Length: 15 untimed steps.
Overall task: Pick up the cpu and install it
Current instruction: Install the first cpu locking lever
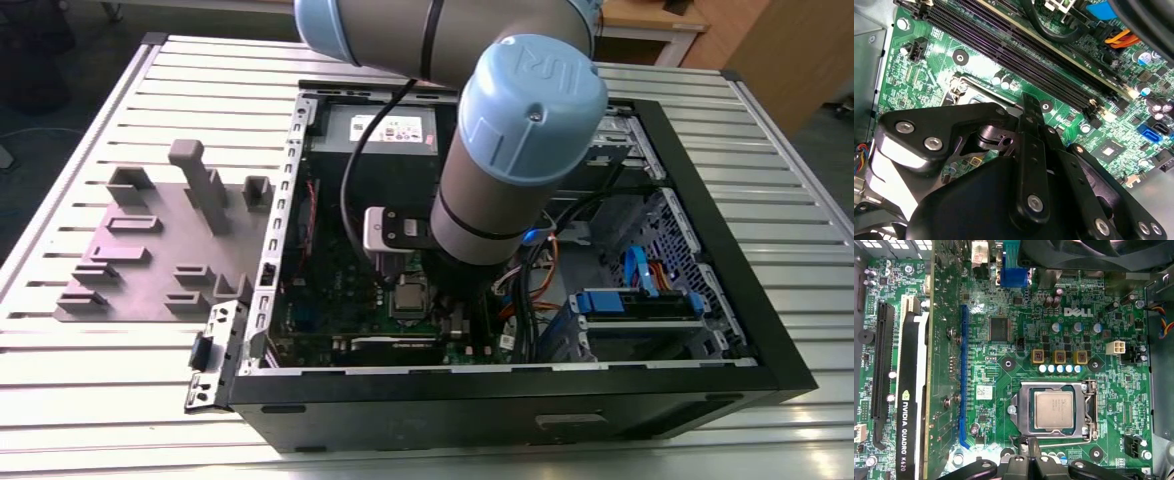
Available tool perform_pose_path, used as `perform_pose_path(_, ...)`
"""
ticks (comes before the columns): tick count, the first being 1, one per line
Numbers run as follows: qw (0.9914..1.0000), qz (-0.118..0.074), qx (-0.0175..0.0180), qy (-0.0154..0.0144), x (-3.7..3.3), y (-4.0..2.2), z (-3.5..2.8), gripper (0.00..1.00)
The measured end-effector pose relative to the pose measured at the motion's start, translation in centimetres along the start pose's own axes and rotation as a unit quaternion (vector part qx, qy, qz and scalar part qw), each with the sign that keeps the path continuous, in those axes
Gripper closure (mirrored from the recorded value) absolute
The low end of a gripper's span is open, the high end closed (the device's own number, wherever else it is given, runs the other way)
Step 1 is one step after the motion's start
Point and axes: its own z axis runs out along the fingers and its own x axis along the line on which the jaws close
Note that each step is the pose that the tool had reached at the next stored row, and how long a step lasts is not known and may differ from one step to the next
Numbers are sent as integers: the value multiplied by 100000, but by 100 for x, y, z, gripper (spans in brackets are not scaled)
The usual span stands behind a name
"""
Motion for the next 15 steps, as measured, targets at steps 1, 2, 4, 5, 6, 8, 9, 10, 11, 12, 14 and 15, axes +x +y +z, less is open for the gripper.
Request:
perform_pose_path(1, 100000, -3, 0, 1, 0, -2, 0, 89)
perform_pose_path(2, 100000, -5, 0, -1, 0, -4, 0, 89)
perform_pose_path(4, 100000, -6, -1, 0, 0, -10, -1, 89)
perform_pose_path(5, 100000, -1, 0, -2, 0, -13, -1, 89)
perform_pose_path(6, 100000, 0, -1, -2, 0, -16, -1, 89)
perform_pose_path(8, 100000, 2, 1, -2, 0, -21, -1, 89)
perform_pose_path(9, 100000, -3, 1, -3, 0, -25, -2, 89)
perform_pose_path(10, 100000, -4, 2, -4, 0, -28, -2, 89)
perform_pose_path(11, 100000, 2, 2, -6, -1, -29, -2, 89)
perform_pose_path(12, 100000, 4, 3, -3, 0, -30, -2, 89)
perform_pose_path(14, 100000, -2, 1, 3, 0, -31, -2, 89)
perform_pose_path(15, 100000, -1, 1, 4, 0, -31, -2, 89)
